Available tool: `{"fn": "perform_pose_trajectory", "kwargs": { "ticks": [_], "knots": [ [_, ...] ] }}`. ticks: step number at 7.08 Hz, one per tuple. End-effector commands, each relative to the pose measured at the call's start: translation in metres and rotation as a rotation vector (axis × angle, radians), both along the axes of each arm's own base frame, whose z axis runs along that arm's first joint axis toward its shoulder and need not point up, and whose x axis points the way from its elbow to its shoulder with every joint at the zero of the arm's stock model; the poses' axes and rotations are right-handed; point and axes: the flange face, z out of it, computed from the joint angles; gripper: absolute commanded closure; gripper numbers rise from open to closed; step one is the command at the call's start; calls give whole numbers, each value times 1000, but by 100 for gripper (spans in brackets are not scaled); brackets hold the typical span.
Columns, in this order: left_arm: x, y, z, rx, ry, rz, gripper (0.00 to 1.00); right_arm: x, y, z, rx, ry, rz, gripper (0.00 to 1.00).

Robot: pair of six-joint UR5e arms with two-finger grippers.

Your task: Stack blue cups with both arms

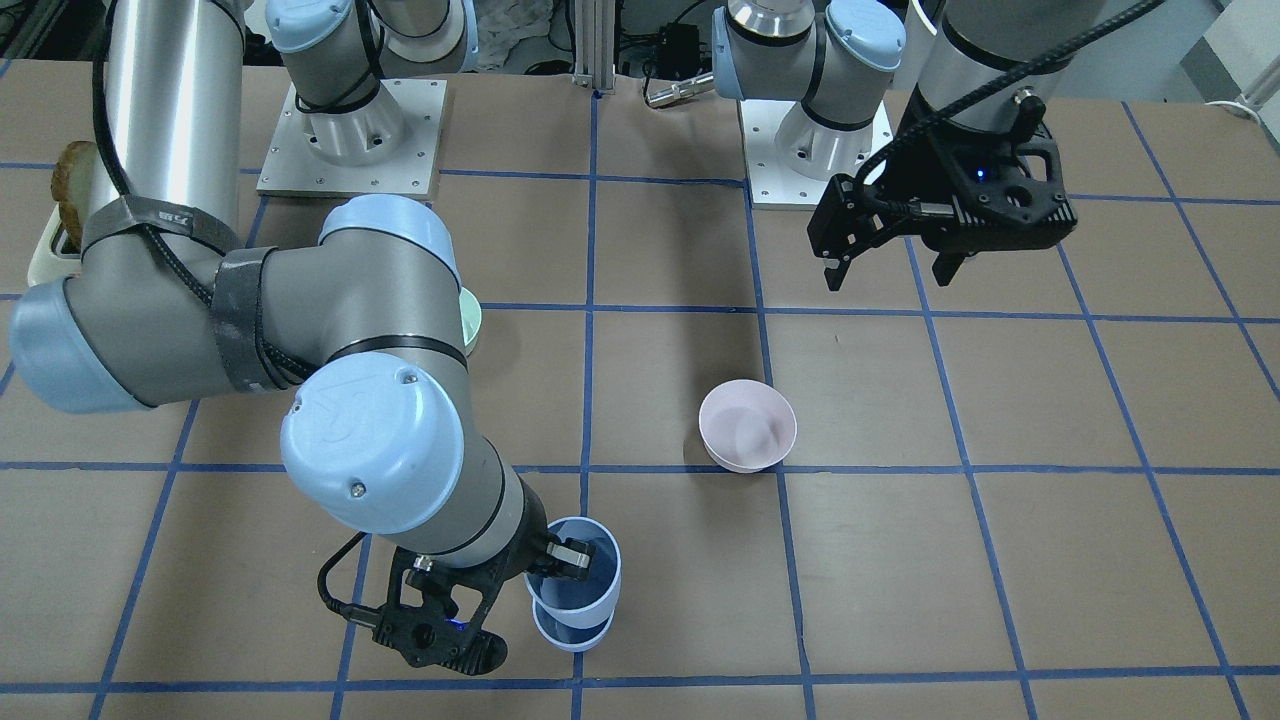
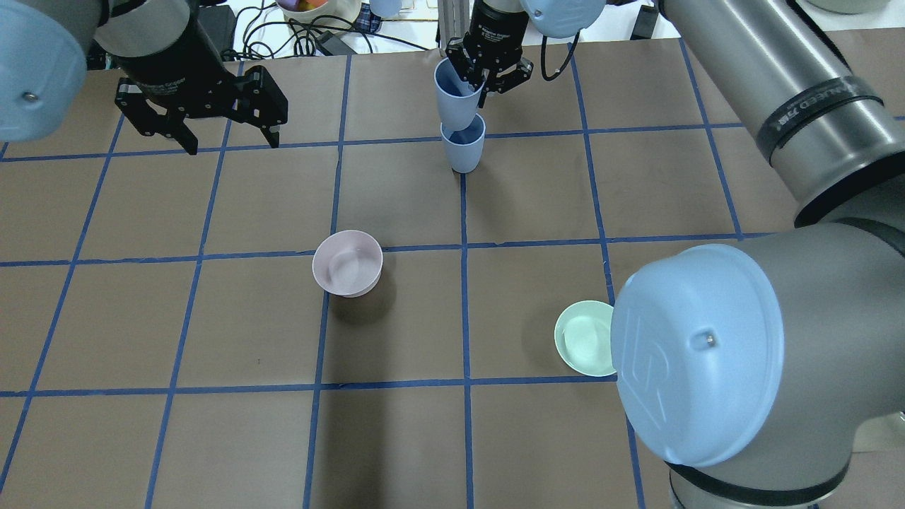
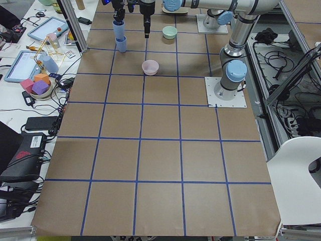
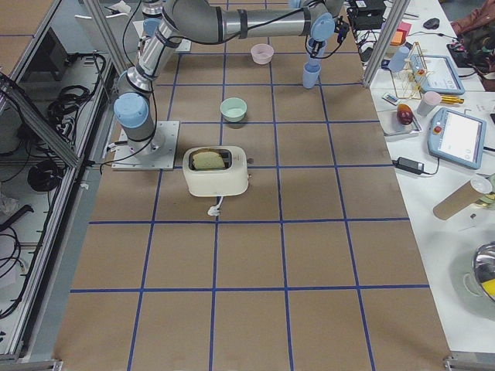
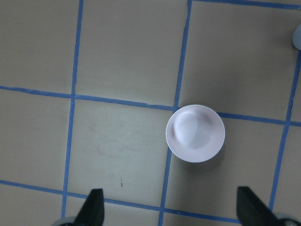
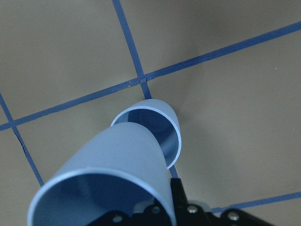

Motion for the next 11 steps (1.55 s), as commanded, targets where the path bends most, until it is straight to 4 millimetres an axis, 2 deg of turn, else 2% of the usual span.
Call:
{"fn": "perform_pose_trajectory", "kwargs": {
  "ticks": [1, 3, 4, 5, 6, 7, 9, 11],
  "knots": [
    [10, 4, 3, 1, -25, -1, 0, 3, 3, -7, 29, 7, 1, 100],
    [10, 7, 3, 1, -27, -1, 0, 3, 2, -13, 36, 8, -1, 100],
    [10, 7, 3, 1, -27, -1, 0, 3, 1, -14, 36, 8, -1, 93],
    [10, 8, 3, 1, -27, 2, 0, 3, 1, -18, 41, 11, -1, 43],
    [10, 8, 3, 1, -27, 3, 0, 3, 3, -18, 55, 16, -10, 13],
    [10, 9, 5, -2, -27, 3, 0, 2, 3, -17, 59, 18, -19, 0],
    [10, 9, 5, -1, -27, 3, 0, -2, 7, -8, 68, 31, -8, 0],
    [10, 9, 5, -1, -27, 3, 0, -4, 7, -10, 71, 51, 5, 0]
  ]
}}
